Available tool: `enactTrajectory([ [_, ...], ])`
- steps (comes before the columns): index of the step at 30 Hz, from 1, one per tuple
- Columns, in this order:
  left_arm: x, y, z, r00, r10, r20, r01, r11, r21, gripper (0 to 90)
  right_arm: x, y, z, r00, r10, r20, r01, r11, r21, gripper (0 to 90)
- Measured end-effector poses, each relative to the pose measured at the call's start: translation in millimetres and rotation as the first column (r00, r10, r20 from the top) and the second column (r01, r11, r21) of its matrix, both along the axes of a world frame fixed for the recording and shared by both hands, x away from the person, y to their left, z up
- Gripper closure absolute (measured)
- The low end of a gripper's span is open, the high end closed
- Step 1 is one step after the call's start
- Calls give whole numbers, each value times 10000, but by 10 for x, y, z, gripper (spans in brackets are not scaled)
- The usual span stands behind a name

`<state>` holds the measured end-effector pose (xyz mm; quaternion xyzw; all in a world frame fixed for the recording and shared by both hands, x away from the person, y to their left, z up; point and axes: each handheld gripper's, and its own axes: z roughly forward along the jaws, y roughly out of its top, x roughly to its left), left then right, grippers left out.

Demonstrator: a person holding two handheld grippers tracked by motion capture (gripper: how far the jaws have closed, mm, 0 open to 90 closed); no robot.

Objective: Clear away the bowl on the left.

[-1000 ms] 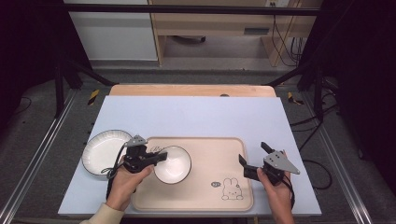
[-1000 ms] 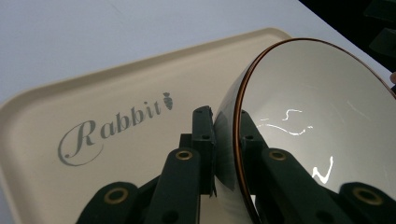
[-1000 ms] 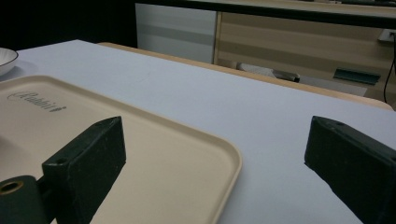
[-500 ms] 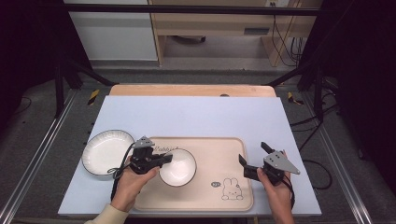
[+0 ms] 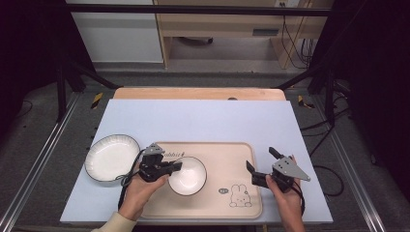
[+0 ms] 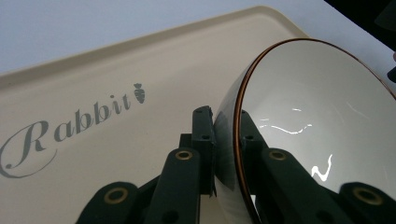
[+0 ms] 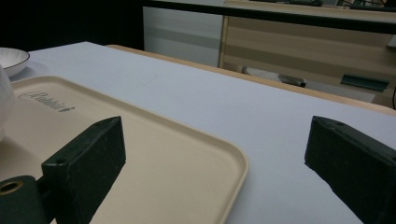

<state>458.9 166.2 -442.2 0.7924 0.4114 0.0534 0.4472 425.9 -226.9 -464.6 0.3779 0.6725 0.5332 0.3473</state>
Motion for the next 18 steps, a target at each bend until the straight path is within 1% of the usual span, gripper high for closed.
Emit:
enactTrajectory([
  [4,-2,-14,-7,10000,-37,6,37,10000,68,818,-5,19,1,9995,310,116,-309,9995,-100,52],
  [8,8,-28,-17,10000,17,-44,-17,10000,-13,818,-9,36,2,9983,552,206,-550,9984,-118,51],
  [10,16,-28,-23,10000,-5,-60,5,10000,52,818,-13,43,4,9973,688,265,-684,9976,-137,51],
  [14,27,-33,-37,9999,21,-112,-20,10000,37,818,-19,59,7,9945,950,432,-944,9954,-160,52],
  [16,34,-30,-41,9999,54,-152,-54,10000,-23,818,-21,69,7,9932,1069,468,-1058,9940,-265,53],
  [18,44,-21,-40,9997,8,-225,-11,9999,-118,818,-22,83,8,9928,1104,456,-1095,9937,-231,54],
])
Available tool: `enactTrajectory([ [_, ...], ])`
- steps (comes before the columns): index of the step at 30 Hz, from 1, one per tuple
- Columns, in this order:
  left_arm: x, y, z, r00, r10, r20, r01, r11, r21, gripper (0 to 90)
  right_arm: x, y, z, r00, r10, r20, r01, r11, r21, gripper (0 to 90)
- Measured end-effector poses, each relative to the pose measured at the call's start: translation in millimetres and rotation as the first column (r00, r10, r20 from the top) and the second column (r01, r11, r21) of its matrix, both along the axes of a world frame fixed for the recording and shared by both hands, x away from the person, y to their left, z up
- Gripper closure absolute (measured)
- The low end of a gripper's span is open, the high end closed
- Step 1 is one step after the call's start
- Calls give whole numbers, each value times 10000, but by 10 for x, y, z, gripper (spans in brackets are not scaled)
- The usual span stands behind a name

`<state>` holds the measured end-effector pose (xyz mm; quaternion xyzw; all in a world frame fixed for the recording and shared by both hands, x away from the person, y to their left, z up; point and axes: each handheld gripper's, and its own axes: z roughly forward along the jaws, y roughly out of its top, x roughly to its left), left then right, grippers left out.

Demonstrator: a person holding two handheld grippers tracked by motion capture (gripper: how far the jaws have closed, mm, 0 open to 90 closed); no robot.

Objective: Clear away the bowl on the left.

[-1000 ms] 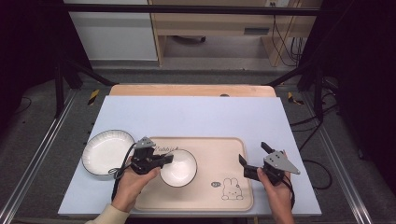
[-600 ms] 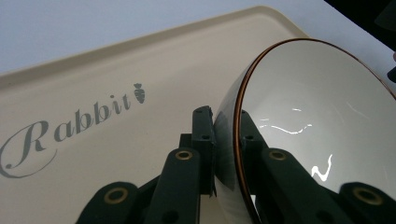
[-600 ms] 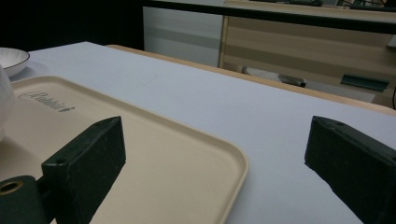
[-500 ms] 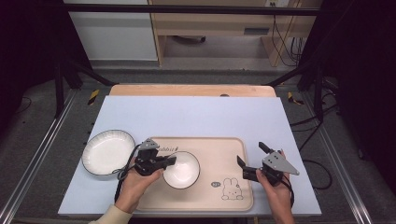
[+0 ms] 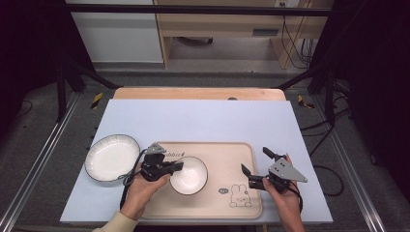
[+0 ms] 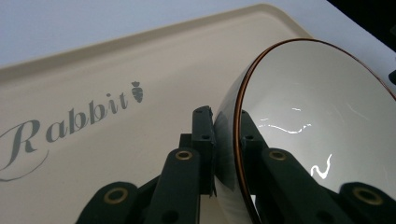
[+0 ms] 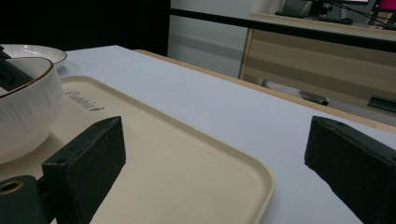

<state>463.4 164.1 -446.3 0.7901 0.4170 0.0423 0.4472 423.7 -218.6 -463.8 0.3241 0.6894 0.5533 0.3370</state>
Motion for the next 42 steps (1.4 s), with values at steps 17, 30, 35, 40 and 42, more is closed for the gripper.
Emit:
enactTrajectory([
  [17,56,-16,-27,9996,-90,-280,95,9998,167,816,0,31,-12,9999,133,-52,-134,9996,-257,55],
  [30,66,-55,-57,9990,-160,-409,169,9996,228,814,2,23,-14,9999,65,-131,-68,9997,-247,55],
  [35,74,-50,-62,9988,-179,-450,194,9993,322,812,1,21,-10,9999,61,-120,-64,9997,-236,55],
  [40,77,-56,-67,9988,-93,-488,106,9996,267,811,-2,2,-5,9999,0,-114,-2,9998,-198,55],
  [42,77,-59,-66,9988,-63,-494,77,9996,284,811,-3,2,-5,9999,-5,-110,3,9998,-191,54],
])
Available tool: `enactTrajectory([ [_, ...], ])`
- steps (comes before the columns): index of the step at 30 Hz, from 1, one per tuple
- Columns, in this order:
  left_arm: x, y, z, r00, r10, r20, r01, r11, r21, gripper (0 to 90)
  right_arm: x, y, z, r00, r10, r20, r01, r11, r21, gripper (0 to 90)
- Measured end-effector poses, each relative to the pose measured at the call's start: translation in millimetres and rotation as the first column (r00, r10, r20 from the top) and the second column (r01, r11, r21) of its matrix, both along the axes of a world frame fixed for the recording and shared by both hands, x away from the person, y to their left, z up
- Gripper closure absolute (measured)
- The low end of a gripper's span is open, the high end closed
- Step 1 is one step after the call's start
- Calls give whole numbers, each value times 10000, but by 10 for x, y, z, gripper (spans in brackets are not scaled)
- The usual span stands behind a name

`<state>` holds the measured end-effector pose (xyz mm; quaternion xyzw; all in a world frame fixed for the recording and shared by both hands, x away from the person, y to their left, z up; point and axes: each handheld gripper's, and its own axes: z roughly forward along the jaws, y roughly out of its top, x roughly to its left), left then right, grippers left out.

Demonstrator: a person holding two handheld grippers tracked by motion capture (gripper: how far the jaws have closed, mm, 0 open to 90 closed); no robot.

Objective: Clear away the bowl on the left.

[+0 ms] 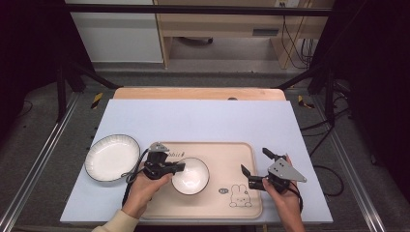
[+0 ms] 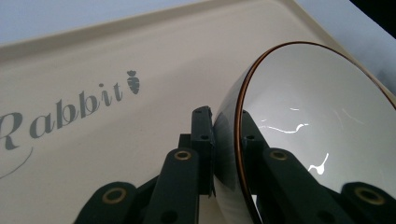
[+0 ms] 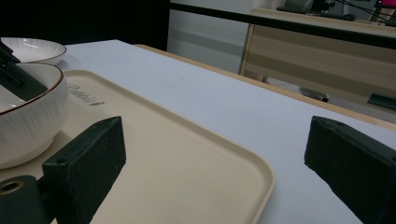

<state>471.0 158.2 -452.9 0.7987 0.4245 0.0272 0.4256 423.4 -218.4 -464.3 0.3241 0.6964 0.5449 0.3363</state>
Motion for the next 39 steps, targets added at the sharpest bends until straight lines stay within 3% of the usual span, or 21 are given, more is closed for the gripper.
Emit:
enactTrajectory([
  [22,40,-11,-35,9999,112,-47,-112,9999,41,809,-23,-96,27,9991,40,415,-49,9998,217,51],
  [27,46,6,-26,9996,266,120,-269,9993,252,811,-32,-121,28,9986,24,526,-36,9997,223,52],
  [39,75,-19,-29,9981,124,597,-161,9980,607,808,-96,-194,41,9975,-15,712,-12,9993,384,48],
])
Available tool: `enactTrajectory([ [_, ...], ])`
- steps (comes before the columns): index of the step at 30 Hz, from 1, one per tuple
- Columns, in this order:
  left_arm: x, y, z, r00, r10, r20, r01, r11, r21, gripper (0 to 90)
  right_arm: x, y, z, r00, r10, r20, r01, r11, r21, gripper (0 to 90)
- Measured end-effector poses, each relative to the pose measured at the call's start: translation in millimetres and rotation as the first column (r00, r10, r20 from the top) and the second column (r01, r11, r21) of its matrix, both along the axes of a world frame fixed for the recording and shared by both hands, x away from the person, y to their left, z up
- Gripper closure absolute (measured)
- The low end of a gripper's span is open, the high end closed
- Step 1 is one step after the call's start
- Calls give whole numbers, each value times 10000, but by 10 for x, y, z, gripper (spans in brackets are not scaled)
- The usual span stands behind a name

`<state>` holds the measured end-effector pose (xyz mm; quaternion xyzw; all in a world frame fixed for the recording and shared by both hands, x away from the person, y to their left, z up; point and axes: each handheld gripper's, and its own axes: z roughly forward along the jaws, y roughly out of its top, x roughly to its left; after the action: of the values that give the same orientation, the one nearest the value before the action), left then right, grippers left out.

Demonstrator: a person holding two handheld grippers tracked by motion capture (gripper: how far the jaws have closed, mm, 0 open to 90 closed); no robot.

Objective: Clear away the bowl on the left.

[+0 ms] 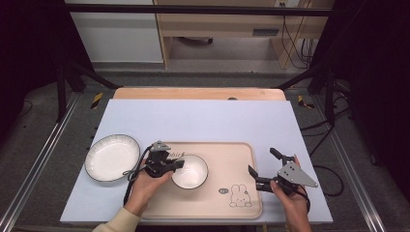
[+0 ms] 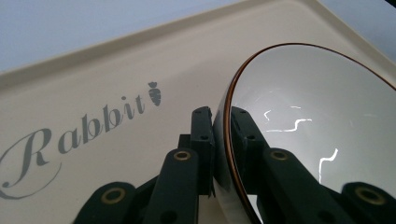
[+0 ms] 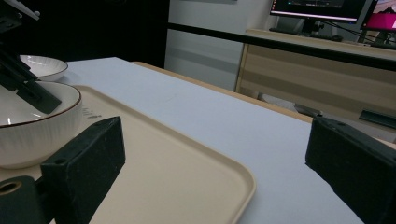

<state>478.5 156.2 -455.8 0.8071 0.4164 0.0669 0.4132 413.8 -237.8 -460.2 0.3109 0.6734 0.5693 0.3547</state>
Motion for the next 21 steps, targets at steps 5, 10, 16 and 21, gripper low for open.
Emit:
enactTrajectory([
  [5,-11,-17,-3,9995,-83,306,77,9997,210,810,-25,-49,-3,9999,-128,-60,128,9999,54,47],
  [10,-31,-40,-7,9978,-155,650,125,9988,471,807,-31,-64,0,9998,-199,-36,199,9998,74,47],
  [16,-78,-34,58,9936,-167,1118,104,9983,571,699,-26,-65,-1,9997,-236,-83,237,9997,109,46],
  [21,-122,-36,145,9906,-226,1351,162,9987,489,627,-24,-67,-3,9995,-289,-152,292,9994,181,46],
])
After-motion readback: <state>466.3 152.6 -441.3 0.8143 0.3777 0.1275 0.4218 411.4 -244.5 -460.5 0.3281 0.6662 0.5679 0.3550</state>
